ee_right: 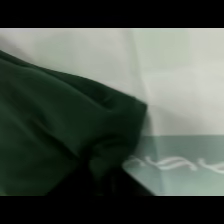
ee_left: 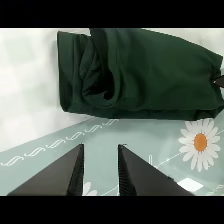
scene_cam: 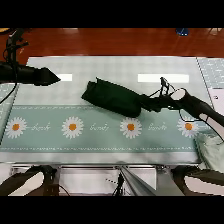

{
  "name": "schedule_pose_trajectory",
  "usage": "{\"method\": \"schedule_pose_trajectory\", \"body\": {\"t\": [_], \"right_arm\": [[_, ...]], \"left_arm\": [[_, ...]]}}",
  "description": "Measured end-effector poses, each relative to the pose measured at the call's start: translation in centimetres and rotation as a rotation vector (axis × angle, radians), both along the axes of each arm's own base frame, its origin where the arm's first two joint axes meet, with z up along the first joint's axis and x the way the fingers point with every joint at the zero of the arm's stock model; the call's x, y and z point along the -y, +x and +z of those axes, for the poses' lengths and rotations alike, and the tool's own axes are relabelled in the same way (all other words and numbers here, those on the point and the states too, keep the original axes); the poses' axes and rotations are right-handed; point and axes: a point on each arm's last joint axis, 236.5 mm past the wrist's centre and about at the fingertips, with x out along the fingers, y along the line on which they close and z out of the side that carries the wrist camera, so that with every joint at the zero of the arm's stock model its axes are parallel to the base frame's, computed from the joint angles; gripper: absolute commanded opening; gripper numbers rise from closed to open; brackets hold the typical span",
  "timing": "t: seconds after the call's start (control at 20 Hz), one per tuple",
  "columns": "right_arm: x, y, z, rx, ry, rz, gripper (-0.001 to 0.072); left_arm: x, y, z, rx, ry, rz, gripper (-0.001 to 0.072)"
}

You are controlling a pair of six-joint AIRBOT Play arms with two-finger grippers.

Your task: Fold the shirts.

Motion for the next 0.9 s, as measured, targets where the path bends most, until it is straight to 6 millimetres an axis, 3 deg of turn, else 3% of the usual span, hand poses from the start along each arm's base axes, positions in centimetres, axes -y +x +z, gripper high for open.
{"method": "schedule_pose_trajectory", "body": {"t": [0.2,0.3,0.4,0.5,0.65,0.75,0.9], "right_arm": [[-1.3,0.6,2.2,0.063,0.020,0.069,0.0023],[-0.8,0.6,4.7,0.105,0.025,0.109,0.0023],[1.3,0.8,8.6,0.168,0.002,0.126,0.0024],[4.7,0.5,12.9,0.227,-0.041,0.099,0.0023],[11.4,-1.2,19.2,0.295,-0.138,-0.010,0.0023],[16.4,-3.7,22.1,0.294,-0.236,-0.104,0.0023],[24.6,-9.8,23.9,0.192,-0.436,-0.281,0.0021]], "left_arm": [[-0.4,0.3,-0.1,0.006,0.011,0.015,0.0254],[-0.7,0.6,-0.1,0.018,0.021,0.027,0.0253],[-0.9,1.0,0.0,0.030,0.028,0.037,0.0253],[-1.2,1.5,0.2,0.052,0.032,0.054,0.0254],[-1.7,2.7,0.4,0.087,0.036,0.085,0.0253],[-1.9,3.5,0.2,0.099,0.037,0.104,0.0253],[-2.3,4.6,-1.0,0.089,0.037,0.124,0.0254]]}}
